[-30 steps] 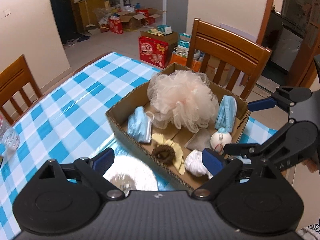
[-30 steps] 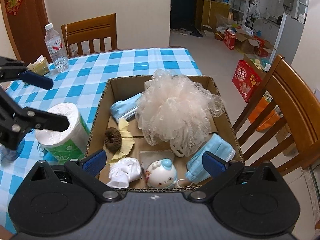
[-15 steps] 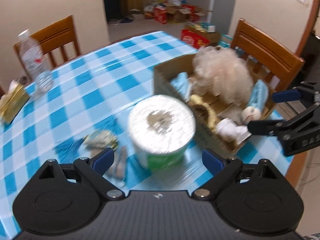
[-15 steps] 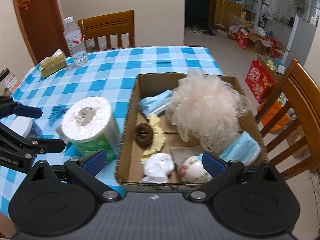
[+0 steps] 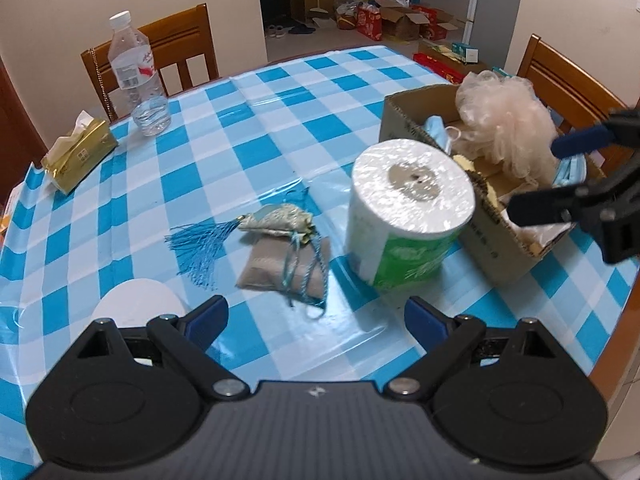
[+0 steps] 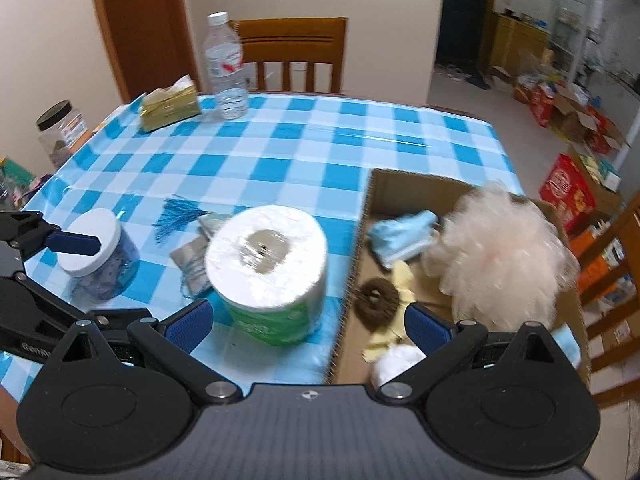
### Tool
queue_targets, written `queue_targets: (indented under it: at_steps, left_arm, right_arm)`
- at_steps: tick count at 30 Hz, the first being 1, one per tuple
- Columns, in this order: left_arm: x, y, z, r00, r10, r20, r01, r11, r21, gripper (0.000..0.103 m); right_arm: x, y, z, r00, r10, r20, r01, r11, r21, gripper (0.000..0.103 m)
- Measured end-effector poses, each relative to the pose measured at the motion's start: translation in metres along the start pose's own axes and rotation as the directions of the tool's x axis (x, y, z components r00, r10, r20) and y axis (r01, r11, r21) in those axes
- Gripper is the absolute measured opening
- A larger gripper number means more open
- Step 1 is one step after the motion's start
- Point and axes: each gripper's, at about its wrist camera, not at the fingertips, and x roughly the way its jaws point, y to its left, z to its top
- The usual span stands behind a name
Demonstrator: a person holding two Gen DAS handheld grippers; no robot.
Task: Organize soft objects
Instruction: 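Withdraw both tools from the box over the table, then lower the right tool onto the embroidered sachet and close it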
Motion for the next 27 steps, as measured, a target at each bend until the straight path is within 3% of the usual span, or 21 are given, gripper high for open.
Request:
queue_targets:
  at_steps: [9,18,27]
  left_arm:
    - [0.004,0.009,-0.005,1.0,0.017,-0.016,-0.016,0.998,0.06,0.095]
    - [0.008,0.024,0.003,0.999,0.031,-0.014,-0.03,0.996,0.088,0.095]
    - [0.011,0.046,0.007,0.998,0.068,-0.002,-0.068,0.996,0.051,0.095]
  right_arm:
    - [0.026,0.024,0.045,0.995,0.084,-0.053,-0.09,0.989,-0.119,0.103]
    - [0.077,0.049,0.095,0.974,0.159,-0.159,-0.193,0.952,-0.237,0.103]
    - [0.142,0.076,0.128,0.922,0.208,-0.326,-0.317,0.889,-0.33,0.103]
